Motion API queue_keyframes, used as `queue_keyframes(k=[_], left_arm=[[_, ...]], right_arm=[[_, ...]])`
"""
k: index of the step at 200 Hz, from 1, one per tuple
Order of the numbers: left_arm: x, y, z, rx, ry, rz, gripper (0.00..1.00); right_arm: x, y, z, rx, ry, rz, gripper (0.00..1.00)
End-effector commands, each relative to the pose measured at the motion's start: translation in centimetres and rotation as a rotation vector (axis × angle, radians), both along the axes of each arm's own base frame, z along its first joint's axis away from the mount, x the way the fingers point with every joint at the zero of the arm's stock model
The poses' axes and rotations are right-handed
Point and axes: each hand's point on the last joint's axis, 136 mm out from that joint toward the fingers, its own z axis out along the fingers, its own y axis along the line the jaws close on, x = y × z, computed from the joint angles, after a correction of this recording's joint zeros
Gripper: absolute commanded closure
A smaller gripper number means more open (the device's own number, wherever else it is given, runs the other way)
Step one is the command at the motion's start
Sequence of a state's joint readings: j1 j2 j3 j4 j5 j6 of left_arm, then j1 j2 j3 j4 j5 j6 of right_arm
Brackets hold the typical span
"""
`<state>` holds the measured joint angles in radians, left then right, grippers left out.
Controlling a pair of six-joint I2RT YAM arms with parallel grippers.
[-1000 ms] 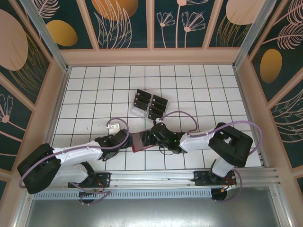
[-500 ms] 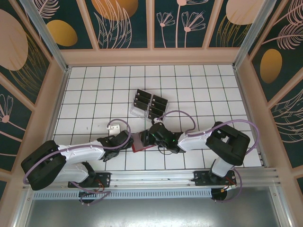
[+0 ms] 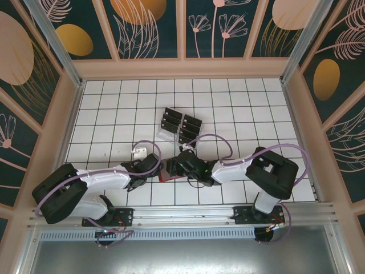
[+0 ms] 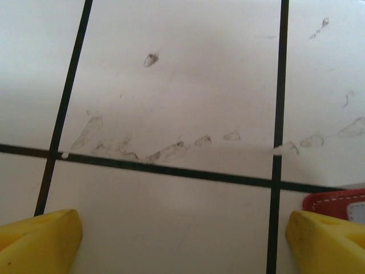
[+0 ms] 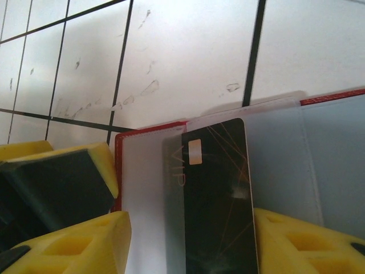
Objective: Put the credit cards into the card holder
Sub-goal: Insert the credit card into the card slot.
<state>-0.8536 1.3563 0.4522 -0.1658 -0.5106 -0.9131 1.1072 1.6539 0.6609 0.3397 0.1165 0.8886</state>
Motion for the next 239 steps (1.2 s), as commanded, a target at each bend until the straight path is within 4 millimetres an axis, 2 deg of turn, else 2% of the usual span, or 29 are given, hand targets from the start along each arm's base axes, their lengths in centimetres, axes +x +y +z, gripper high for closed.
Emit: queue_keyframes(k=[1,36,71,99,148,194,239], left_arm=[[2.4,-0.7,1.0,-0.023,-0.049,-0.006,0.06],[4.5,-0.5,2.4,0.002,-0.084,-0.005,0.06],[5.4,-0.6,4.0,0.007,-0.107,-0.017,0.05],[4.4,-0.4,4.1,-0.017,-0.084,-0.030,0.05],[1.7,-0.3,3.3,-0.087,-0.002,-0.065,0.08],[0.0,-0.5,2.0,-0.130,0.065,-0.084,0.10],[-0.6,-0.5,0.7,-0.126,0.098,-0.090,0.12]], right_arm=[[0.2,-2.8,-0.3,-0.086,-0.012,-0.062,0.44],[1.1,-4.8,1.3,-0.071,-0.047,-0.110,0.44],[1.4,-5.0,2.2,-0.047,-0.058,-0.099,0.50],[1.4,-4.2,2.3,-0.024,-0.050,-0.073,0.57],[1.5,-3.3,1.1,-0.026,-0.023,-0.041,0.70],[1.6,-2.8,0.2,-0.031,-0.002,-0.027,0.72],[1.6,-2.3,-0.1,-0.025,0.010,-0.014,0.78]])
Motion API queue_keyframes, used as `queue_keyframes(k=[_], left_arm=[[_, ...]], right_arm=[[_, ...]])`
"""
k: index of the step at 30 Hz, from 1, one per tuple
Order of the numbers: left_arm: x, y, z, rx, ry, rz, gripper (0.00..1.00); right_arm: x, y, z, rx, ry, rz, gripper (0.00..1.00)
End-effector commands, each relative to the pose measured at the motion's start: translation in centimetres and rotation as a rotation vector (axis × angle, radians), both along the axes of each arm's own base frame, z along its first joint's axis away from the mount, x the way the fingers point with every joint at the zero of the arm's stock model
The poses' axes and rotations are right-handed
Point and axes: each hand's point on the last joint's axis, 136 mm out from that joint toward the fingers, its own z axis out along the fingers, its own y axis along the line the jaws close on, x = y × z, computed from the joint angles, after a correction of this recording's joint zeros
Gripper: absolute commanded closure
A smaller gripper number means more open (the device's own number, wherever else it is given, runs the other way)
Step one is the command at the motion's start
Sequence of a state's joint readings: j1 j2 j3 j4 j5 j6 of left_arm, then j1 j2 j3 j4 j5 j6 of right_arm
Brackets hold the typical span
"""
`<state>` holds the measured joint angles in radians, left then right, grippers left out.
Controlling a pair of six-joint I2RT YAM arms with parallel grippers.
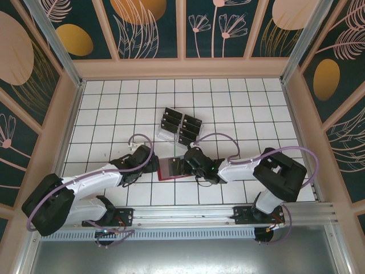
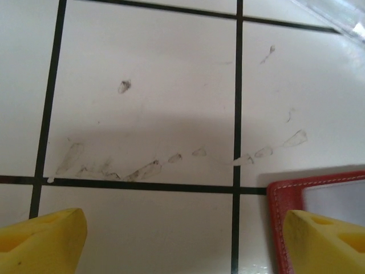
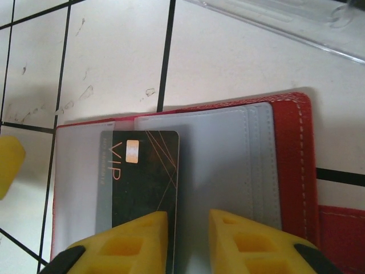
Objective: Put the credit cards into the card holder
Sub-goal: Insert the credit card into the card slot.
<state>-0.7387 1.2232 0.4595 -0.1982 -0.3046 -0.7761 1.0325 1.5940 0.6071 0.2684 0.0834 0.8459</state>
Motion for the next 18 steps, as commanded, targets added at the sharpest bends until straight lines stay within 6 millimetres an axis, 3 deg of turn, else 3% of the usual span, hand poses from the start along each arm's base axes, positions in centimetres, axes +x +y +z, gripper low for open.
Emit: queue_keyframes(k=[1,18], left_arm=[[-0.9,0.1,-1.2,0.002,0.045,-0.003,0.12],[-1.3,0.1,-3.0,0.026,0.070,-0.015,0.13]], right_arm=[[0.8,1.2,0.9,0.040,-0.016,0.007,0.78],[0.4,2.8,0.7,0.077,0.010,0.042,0.85]])
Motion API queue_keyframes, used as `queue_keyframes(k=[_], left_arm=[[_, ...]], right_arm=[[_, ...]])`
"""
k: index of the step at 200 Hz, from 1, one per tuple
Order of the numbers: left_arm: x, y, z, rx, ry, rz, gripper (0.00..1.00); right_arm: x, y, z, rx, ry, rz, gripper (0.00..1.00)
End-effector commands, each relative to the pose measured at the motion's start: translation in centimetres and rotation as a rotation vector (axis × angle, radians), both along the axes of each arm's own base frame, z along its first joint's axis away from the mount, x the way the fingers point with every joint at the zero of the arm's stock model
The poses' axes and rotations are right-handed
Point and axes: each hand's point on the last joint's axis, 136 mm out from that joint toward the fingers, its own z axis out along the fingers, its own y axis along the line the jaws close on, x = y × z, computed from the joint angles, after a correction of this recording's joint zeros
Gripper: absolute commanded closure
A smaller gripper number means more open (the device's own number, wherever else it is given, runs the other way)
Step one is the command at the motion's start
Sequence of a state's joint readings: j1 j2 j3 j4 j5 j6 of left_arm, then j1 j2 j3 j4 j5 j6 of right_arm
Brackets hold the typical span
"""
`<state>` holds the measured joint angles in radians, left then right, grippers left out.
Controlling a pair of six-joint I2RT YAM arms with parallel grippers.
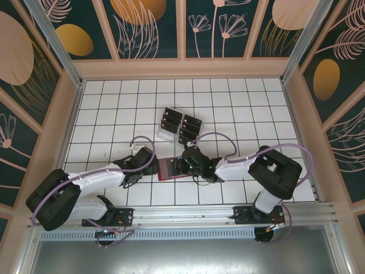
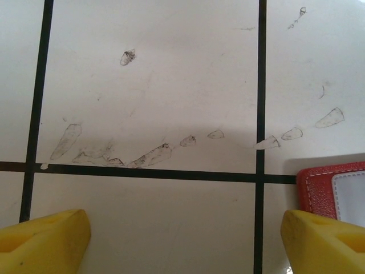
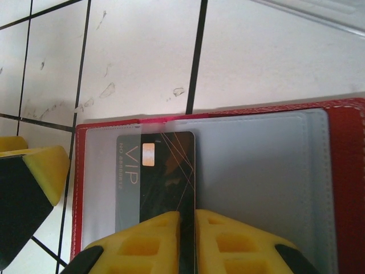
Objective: Put the credit cards into the card holder
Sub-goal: Insert the credit card into the card slot.
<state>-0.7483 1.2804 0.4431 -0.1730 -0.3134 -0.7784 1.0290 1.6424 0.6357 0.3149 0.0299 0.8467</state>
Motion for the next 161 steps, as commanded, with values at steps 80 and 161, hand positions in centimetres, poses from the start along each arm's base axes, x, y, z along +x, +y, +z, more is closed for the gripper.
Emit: queue_keyframes(k=[80,161], left_arm=[[-1.1,-0.2,-1.8,-0.010,0.046,-0.014,0.13],[-1.0,-0.5,-1.9,-0.013,0.042,-0.016,0.12]], right_arm=[[-0.3,2.6,0.5,0.049,0.003,0.024,0.86],[-2.2,4.9,0.5,0.096,0.045,0.085,0.85]])
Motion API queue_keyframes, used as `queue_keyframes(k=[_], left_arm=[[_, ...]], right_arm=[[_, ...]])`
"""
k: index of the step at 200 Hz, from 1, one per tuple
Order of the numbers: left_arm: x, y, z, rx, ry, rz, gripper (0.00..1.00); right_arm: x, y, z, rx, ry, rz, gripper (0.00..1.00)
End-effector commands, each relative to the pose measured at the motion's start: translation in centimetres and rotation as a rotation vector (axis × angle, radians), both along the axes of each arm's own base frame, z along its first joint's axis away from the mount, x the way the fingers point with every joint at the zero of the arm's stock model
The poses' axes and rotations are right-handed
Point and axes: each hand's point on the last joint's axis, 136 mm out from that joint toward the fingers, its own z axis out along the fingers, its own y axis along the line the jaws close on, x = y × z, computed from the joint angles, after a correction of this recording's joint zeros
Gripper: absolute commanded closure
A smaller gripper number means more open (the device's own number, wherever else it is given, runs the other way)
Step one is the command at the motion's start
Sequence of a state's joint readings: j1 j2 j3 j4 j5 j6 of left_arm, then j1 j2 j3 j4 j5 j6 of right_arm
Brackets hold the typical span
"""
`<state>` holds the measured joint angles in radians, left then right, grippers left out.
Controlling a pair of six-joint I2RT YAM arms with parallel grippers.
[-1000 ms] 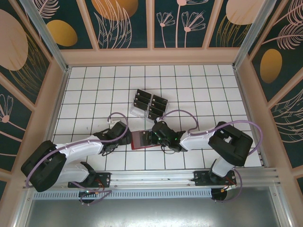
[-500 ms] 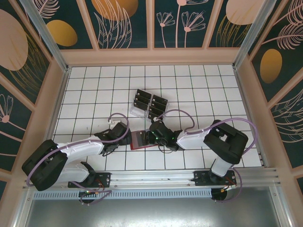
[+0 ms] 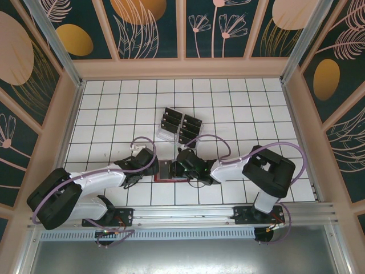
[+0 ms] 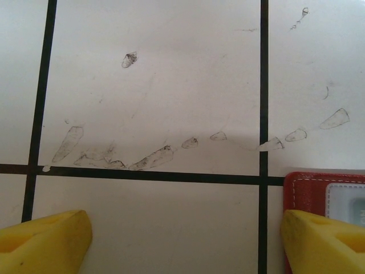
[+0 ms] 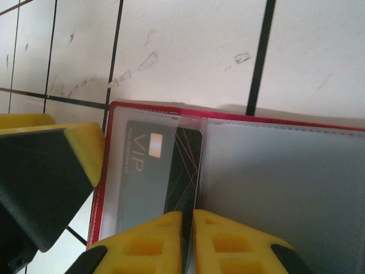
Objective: Put the credit cards into the card holder
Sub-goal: Insert the credit card into the card slot.
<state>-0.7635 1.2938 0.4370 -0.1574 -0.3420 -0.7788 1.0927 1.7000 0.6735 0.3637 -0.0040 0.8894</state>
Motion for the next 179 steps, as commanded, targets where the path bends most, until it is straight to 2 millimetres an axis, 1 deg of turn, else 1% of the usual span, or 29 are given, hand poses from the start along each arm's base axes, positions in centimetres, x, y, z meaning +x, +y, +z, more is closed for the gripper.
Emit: queue_keyframes(k=[1,20,39,64,90,113,118,140,161,179], left_arm=[[-1.1,-0.5,-1.7,-0.033,0.057,-0.014,0.12],[-0.9,-0.5,-1.5,-0.034,0.049,-0.004,0.12],[-0.6,-0.3,-1.1,-0.036,0.029,0.015,0.11],[0.0,-0.2,-0.2,-0.027,-0.001,0.032,0.09],[0.9,-0.3,0.8,-0.010,-0.030,0.035,0.08],[1.4,-0.4,1.5,0.003,-0.044,0.032,0.07],[1.4,-0.4,1.6,0.005,-0.047,0.035,0.07],[1.3,-0.1,1.9,0.008,-0.052,0.038,0.06],[0.8,0.3,1.9,0.011,-0.046,0.042,0.06],[0.3,0.7,1.7,0.005,-0.037,0.047,0.05]], right_arm=[[-0.3,1.9,0.5,0.043,0.013,0.027,0.85],[-0.4,2.2,0.1,0.044,0.022,0.035,0.78],[-0.2,2.0,-0.1,0.040,0.024,0.019,0.70],[0.0,1.0,-0.3,0.032,0.020,-0.012,0.65],[0.2,0.1,0.0,0.031,0.014,-0.032,0.56],[0.2,-0.8,0.6,0.027,0.007,-0.043,0.55],[0.5,-1.2,0.8,0.023,-0.007,-0.061,0.55],[0.7,-2.2,1.5,0.018,-0.026,-0.079,0.55],[0.8,-2.4,2.4,0.024,-0.043,-0.075,0.56],[0.7,-2.1,2.9,0.034,-0.045,-0.066,0.60]])
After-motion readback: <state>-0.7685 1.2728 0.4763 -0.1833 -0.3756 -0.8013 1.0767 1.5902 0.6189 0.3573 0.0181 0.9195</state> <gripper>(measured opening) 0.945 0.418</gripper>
